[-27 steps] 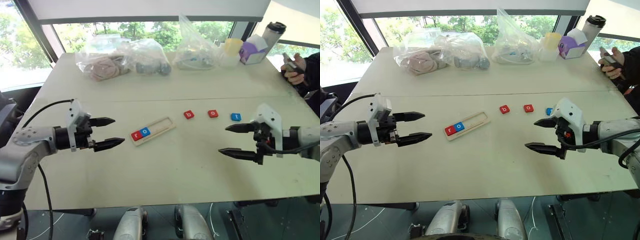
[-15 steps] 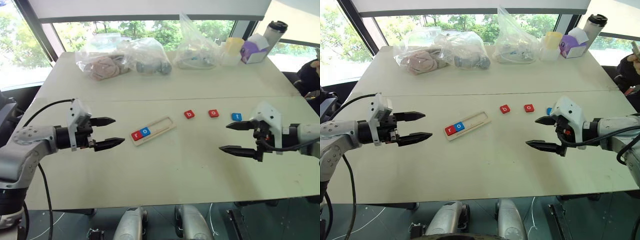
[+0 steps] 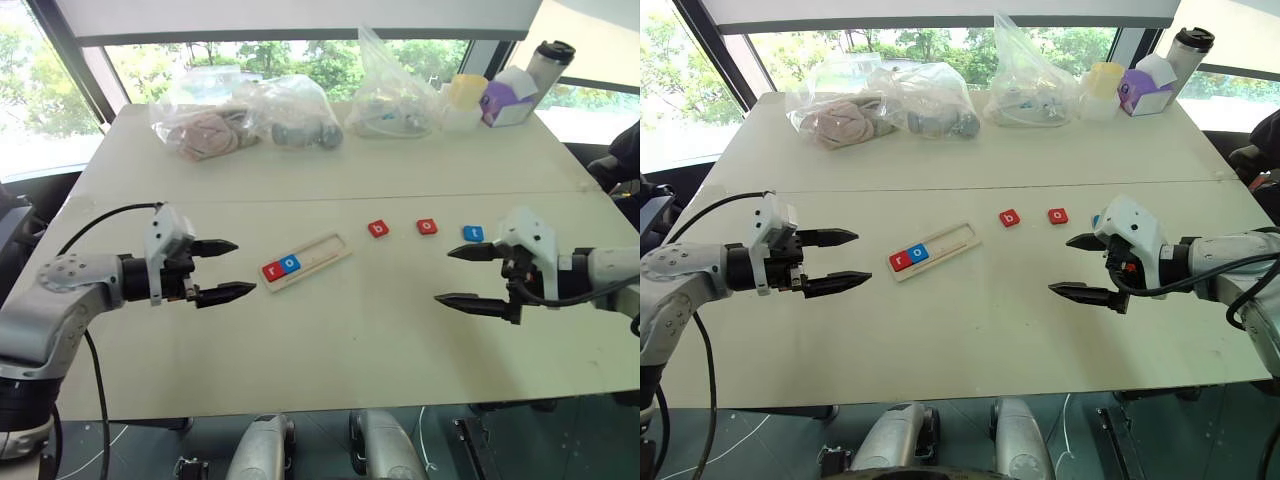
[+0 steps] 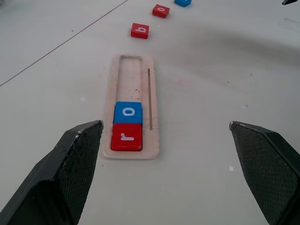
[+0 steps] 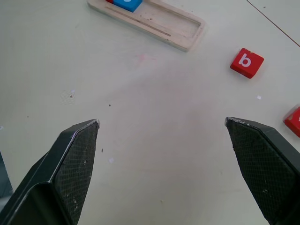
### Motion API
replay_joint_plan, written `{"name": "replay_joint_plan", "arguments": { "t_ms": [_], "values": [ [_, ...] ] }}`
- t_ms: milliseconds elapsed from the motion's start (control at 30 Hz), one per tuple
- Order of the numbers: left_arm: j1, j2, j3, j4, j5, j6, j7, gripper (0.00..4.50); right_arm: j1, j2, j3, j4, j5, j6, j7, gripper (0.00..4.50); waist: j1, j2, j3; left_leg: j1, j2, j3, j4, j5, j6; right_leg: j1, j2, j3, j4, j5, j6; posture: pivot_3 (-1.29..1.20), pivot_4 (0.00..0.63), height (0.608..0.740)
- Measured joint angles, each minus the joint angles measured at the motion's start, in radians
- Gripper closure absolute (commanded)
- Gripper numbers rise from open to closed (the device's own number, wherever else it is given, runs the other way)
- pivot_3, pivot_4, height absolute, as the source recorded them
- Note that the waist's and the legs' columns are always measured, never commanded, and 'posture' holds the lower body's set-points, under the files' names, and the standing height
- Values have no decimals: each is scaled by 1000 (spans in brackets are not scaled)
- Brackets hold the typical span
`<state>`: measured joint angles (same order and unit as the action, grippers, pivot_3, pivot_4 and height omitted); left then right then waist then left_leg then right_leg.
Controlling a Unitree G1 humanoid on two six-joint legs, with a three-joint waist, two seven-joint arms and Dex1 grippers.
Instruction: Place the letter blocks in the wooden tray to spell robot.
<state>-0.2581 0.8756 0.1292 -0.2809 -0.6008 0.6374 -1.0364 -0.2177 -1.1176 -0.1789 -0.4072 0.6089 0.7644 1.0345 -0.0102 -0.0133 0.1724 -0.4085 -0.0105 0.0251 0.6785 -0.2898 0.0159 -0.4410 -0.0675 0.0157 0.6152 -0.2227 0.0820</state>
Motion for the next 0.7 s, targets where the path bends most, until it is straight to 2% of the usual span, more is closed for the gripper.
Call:
{"name": "replay_joint_plan", "arguments": {
  "t_ms": [167,333,500,700],
  "values": [
    [-6,-40,-39,3,54,-62,21,0,0,12,9,-4,-5,0,-14,73,1,0,0,0,0,0,0,0,0,0,0,0,0,0,0,0,150,740],
    [10,-140,-130,44,162,-179,62,0,13,39,8,-34,-3,6,-41,73,2,1,0,0,0,0,0,0,0,0,0,0,0,0,0,0,150,740],
    [-39,-301,-238,217,332,-370,158,0,46,67,3,-81,4,25,-81,73,15,1,-1,0,0,0,1,0,0,0,0,0,0,1,-1,0,150,740],
    [-103,-398,-256,383,417,-504,235,0,96,78,-36,-146,25,59,-126,73,23,1,-1,0,0,1,1,0,0,0,0,0,1,1,0,0,150,740]
  ]
}}
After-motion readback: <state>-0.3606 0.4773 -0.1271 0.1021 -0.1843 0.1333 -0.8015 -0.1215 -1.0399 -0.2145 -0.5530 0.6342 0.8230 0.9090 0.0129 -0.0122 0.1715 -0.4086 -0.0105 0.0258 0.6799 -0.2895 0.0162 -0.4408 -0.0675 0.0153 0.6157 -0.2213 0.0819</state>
